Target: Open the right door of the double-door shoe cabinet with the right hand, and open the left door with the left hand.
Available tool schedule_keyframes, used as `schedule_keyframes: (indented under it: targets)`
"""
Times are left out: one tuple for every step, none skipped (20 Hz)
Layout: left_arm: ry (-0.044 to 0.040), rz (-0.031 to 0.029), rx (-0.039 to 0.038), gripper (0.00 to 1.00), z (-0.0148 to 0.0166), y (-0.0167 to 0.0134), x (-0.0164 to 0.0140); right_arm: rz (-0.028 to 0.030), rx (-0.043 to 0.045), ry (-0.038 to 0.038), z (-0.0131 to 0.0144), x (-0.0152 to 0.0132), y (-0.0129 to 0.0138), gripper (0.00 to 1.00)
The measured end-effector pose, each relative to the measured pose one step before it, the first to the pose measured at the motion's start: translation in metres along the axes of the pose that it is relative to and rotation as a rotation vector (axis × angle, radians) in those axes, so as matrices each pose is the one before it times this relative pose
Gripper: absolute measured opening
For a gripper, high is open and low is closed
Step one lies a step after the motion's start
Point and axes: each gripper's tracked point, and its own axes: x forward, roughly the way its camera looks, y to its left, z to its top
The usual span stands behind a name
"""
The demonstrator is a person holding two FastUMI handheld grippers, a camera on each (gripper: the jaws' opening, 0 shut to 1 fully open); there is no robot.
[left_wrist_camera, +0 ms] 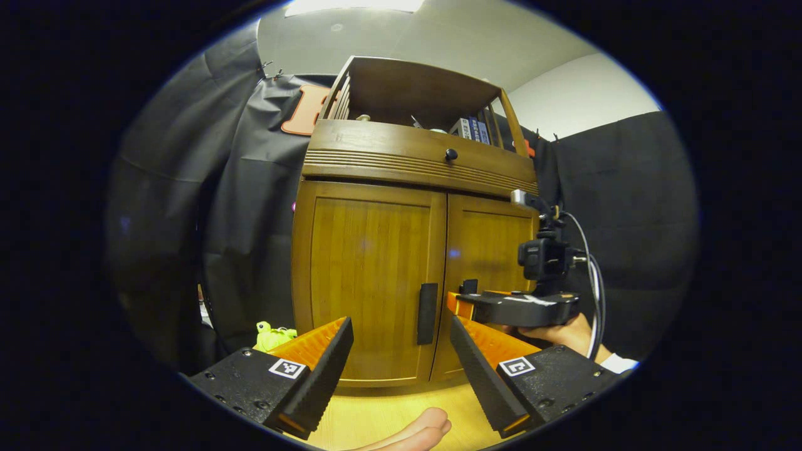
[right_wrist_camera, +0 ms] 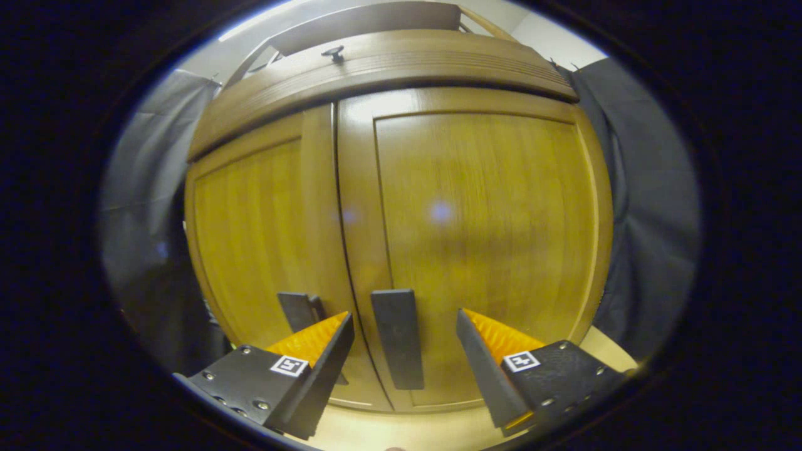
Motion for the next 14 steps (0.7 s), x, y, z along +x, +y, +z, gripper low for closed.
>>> schedule_keyframes:
  targets:
    - [0.00444,0.00464,-0.00031,0.97,-0.00163,0.00091,0.00145,0.01805,0.00748,0.00849,-0.00572,0.01037,0.00402,0.71]
    - [0.00326,0.00293,0.00282,0.97,-0.00106,0.00039,0.00218,-0.01497,-0.00093,-0.02590,0.00446,0.00322,-0.00086,0.50]
    - [0.00517,0.00319,0.00512,0.96,-0.00103,0.00039,0.00195,0.00961,-0.01738,-0.00028,-0.00139,-0.00654,0.00035,0.29]
    - [0.00435,0.00225,0.00384,0.97,-0.00238,-0.00090,-0.00082,0.00581,-0.00930,-0.01108,-0.00082,-0.00307,0.00003,0.28]
    - [0.00332,-0.00293,0.00321,0.97,-0.00072,-0.00132,0.00064,0.00881,0.00293,0.00001,-0.00122,-0.00286,0.00071,0.28]
    - [0.00089,-0.00584,0.00118,0.97,-0.00062,-0.00157,0.00136,0.01107,0.00599,0.00248,0.00075,-0.00620,-0.00098,0.28]
    - [0.00281,-0.00291,0.00207,0.97,-0.00099,-0.00112,0.00096,0.01288,0.00044,0.00348,-0.00075,-0.00518,-0.00033,0.28]
    - [0.00355,-0.00192,0.00395,0.96,-0.00243,-0.00122,0.00108,0.01418,0.00040,0.00101,0.00032,-0.00560,-0.00032,0.28]
    - [0.00140,-0.00013,0.00388,0.97,-0.00064,-0.00032,0.00079,0.01288,-0.00298,0.00365,-0.00162,-0.00534,-0.00045,0.28]
    - [0.00170,0.00428,0.00225,0.97,-0.00067,-0.00131,0.00166,0.01227,-0.00823,0.00250,0.00035,-0.00582,-0.00013,0.28]
    - [0.00105,0.00412,0.00167,0.96,-0.00112,0.00061,0.00079,0.01155,-0.00984,-0.00045,-0.00094,-0.00587,-0.00045,0.28]
    - [0.00056,0.00083,0.00076,0.96,-0.00081,-0.00102,0.00090,0.01035,-0.00407,0.00074,0.00002,-0.00587,-0.00104,0.28]
    - [0.00119,0.00046,0.00063,0.97,0.00010,-0.00136,0.00113,0.01013,0.00115,0.00356,-0.00075,-0.00571,-0.00110,0.28]
    - [0.00140,-0.00106,0.00302,0.97,-0.00125,-0.00047,0.00034,0.01393,-0.01133,0.00695,-0.00085,-0.00488,0.00026,0.28]
